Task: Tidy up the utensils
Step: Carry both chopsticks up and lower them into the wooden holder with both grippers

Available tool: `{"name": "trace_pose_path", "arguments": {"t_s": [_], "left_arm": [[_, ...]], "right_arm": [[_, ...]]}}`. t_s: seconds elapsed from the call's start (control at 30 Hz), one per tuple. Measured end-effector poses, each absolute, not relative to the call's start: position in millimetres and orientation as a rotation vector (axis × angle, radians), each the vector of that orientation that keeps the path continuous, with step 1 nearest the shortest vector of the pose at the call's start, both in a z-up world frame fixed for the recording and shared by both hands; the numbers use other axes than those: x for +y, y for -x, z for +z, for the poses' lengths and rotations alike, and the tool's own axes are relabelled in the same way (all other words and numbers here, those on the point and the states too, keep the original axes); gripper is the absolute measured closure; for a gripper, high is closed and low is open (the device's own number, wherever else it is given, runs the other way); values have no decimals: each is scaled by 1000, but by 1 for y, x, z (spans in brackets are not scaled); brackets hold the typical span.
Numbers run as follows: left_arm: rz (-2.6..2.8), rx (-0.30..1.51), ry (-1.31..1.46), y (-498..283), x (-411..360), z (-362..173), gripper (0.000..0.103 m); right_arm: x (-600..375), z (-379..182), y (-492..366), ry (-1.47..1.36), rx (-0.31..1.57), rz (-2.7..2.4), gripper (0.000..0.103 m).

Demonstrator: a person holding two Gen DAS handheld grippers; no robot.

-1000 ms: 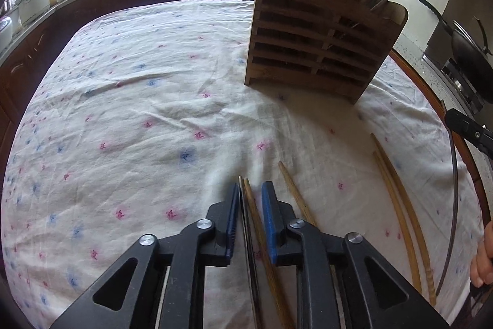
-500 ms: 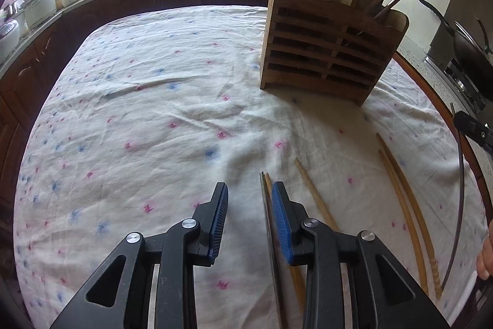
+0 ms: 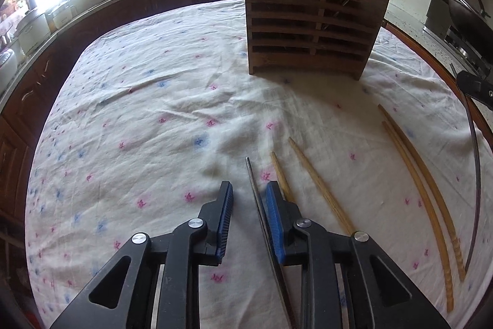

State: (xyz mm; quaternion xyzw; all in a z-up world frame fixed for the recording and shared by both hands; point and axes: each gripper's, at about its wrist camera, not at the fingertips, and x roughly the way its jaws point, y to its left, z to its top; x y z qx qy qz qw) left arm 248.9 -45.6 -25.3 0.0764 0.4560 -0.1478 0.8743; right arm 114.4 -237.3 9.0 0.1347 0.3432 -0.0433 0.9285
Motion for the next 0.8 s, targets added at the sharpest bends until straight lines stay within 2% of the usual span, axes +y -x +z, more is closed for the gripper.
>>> {"name": "trace_pose_path", "arguments": {"t_s": [0.07, 0.17, 0.3, 0.6, 0.8], "left_arm": [[-316, 946, -162, -254, -49, -28, 98], [-324, 944, -132, -253, -47, -26, 100], [-341, 879, -57, -238, -31, -2, 100], [-414, 640, 94, -193, 12, 95, 100], [-434, 554, 136, -171, 32, 129, 100]], "right_arm": [[-239, 7, -116, -282, 709, -92, 99], [-240, 5, -117, -295, 715, -89, 99], [-238, 15, -113, -292, 689, -79, 99], [-232, 75, -93, -277, 532, -55, 99], [-226, 117, -88, -241, 431, -37, 99]]}}
